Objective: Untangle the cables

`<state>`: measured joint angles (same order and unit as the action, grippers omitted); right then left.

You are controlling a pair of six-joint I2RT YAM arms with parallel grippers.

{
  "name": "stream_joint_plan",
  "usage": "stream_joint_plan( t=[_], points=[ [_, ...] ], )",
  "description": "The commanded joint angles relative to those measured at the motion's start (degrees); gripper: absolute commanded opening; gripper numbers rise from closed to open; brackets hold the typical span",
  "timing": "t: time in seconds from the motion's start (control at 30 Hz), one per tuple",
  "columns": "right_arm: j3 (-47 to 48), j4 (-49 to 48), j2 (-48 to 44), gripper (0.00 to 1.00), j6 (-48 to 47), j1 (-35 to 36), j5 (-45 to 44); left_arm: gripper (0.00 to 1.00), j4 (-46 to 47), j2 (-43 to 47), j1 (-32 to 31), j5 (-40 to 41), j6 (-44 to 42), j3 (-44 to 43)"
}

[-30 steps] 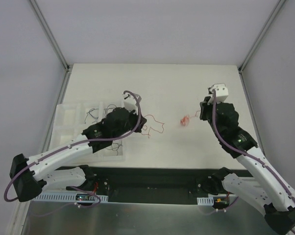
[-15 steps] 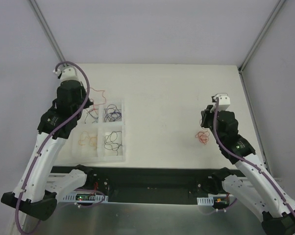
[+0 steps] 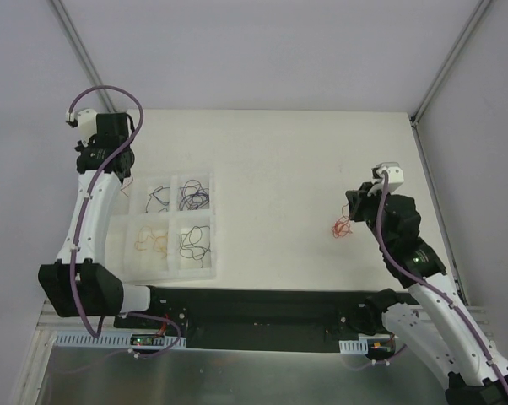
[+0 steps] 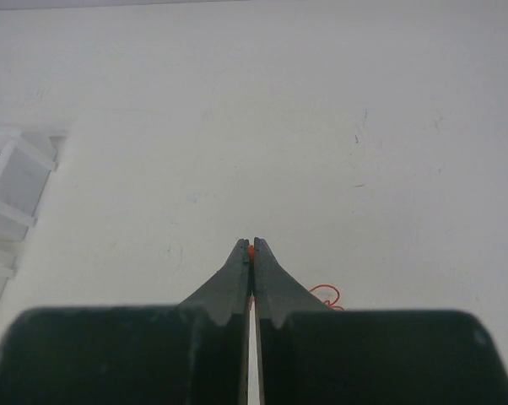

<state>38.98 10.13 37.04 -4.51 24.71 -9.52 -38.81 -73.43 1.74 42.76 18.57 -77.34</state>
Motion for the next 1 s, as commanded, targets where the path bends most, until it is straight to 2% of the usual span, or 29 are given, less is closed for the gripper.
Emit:
stream_joint_plan(
  t=[0.0,0.07,0.13,0.37,0.63,0.77,0.8,0.83,0.87,0.93,0.97],
  points=[
    [0.0,-1.3,-1.5,0.0,1.1,-0.4,2.0,0.0,4.8,-5.0,4.0,6.9,-2.0,-1.8],
    [-0.4,-1.3,-1.5,0.0,1.3,-0.4,2.1,0.0,5.3,-7.3,6.2,7.5,-1.3,-1.8],
    [-0.5,-1.3,-1.3,0.0,1.3,-0.4,2.2,0.0,5.2,-8.8,8.0,4.5,-0.4,-1.6],
    [-0.5,-1.3,0.0,0.0,1.1,-0.5,2.2,0.0,5.4,-13.8,8.5,-3.7,3.6,1.3],
    [-0.6,-1.3,1.2,0.0,1.1,-0.5,3.2,0.0,6.2,-19.3,9.3,-3.0,8.1,4.5],
    [-0.4,-1.3,2.5,0.0,1.1,-0.5,3.5,0.0,6.9,-20.8,10.5,-4.2,7.4,3.7],
    [-0.3,-1.3,2.9,0.0,1.0,-0.4,3.5,0.06,6.9,-20.6,10.7,-5.1,7.7,3.9],
    [0.0,-1.0,3.2,0.0,0.9,-0.4,3.5,0.19,6.9,-20.3,10.9,-6.3,8.1,4.0],
    [0.3,-0.8,3.5,0.0,0.9,-0.4,3.5,0.4,6.9,-19.5,11.1,-7.0,8.5,4.2],
    [1.2,-0.3,4.3,0.0,0.7,-0.4,3.9,0.71,6.9,-17.1,11.1,-8.2,9.8,4.8],
    [1.6,0.0,4.9,0.0,0.8,-0.4,4.4,0.8,6.9,-15.9,11.1,-8.9,10.2,4.9]
  ],
)
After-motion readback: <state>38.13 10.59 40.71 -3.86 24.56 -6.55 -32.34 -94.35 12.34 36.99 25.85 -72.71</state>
